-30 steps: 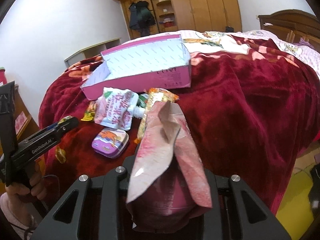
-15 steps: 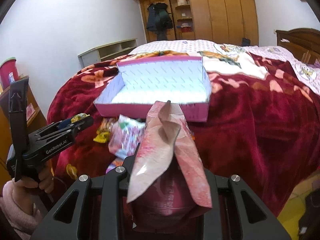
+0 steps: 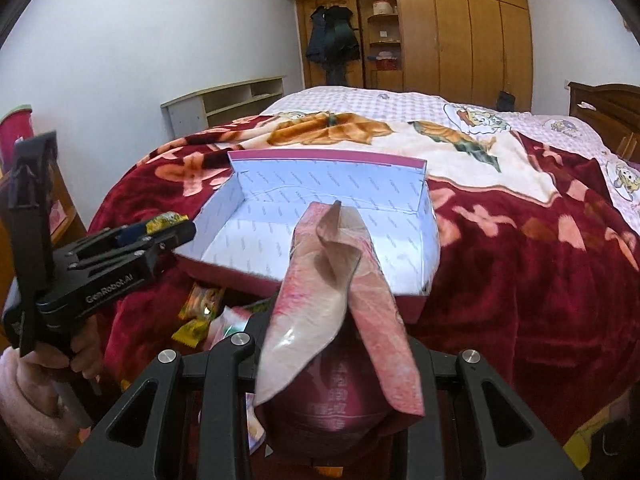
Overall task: Organize snacks
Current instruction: 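Carry the pouch with the right tool while the left tool drops the yellow candy into the pink box, then lower the drink pouch into the pink box and open the right tool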
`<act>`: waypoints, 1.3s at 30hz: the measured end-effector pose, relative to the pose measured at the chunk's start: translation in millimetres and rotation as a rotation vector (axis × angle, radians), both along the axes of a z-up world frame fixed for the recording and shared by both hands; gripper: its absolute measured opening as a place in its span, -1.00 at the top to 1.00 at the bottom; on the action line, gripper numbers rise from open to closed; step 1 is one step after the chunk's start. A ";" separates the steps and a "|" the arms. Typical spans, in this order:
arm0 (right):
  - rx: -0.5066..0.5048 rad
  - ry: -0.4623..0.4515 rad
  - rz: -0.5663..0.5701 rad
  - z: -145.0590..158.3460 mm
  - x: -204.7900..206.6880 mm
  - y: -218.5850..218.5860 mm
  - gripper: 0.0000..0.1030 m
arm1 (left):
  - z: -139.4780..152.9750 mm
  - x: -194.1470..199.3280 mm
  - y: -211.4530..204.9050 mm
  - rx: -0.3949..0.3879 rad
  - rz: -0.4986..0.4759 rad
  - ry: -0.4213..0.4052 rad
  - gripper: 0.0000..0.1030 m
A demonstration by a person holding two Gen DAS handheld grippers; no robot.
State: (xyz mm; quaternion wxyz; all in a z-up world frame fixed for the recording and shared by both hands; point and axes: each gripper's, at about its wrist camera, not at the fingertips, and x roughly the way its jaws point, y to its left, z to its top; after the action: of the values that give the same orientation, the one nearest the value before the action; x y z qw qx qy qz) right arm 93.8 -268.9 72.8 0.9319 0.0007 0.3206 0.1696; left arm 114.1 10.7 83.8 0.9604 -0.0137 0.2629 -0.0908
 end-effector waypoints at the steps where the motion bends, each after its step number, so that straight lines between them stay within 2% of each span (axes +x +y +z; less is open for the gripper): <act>1: 0.005 0.010 0.001 -0.1 5.7 0.1 0.40 | 1.3 4.9 -1.5 0.012 -0.001 -0.003 0.21; 8: 0.001 0.075 -0.002 -1.9 58.5 2.2 0.40 | -4.4 39.8 -4.7 0.048 0.004 0.025 0.21; 16: -0.059 0.163 -0.018 -21.5 113.1 11.7 0.40 | -30.4 80.5 -6.7 0.050 0.009 0.119 0.21; 25: -0.094 0.196 -0.029 -36.3 144.2 15.6 0.43 | -53.3 100.3 -6.0 0.038 0.023 0.185 0.21; 28: -0.107 0.199 -0.033 -39.2 149.8 17.1 0.43 | -53.8 101.5 -8.4 0.054 0.025 0.179 0.20; 32: -0.070 0.222 -0.041 -41.6 156.0 12.8 0.42 | -50.2 100.8 -10.1 0.048 0.020 0.173 0.20; 34: -0.041 0.237 -0.040 -42.6 158.0 10.1 0.30 | -48.3 99.5 -11.5 0.054 0.018 0.165 0.15; 35: -0.027 0.241 -0.041 -42.8 157.9 8.8 0.17 | -47.4 98.6 -12.6 0.058 0.013 0.163 0.10; 37: -0.021 0.240 -0.041 -42.1 157.2 7.4 0.03 | -45.7 97.6 -14.6 0.069 0.005 0.160 -0.12; 39: -0.028 0.227 -0.038 -39.5 154.3 8.2 -0.09 | -44.0 96.8 -18.0 0.088 -0.003 0.165 -0.24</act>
State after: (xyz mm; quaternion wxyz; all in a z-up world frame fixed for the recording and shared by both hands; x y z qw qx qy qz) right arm 248.1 -260.7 33.3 0.8926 0.0129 0.4262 0.1464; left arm 210.9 -7.3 39.8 0.9350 0.0216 0.3451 -0.0793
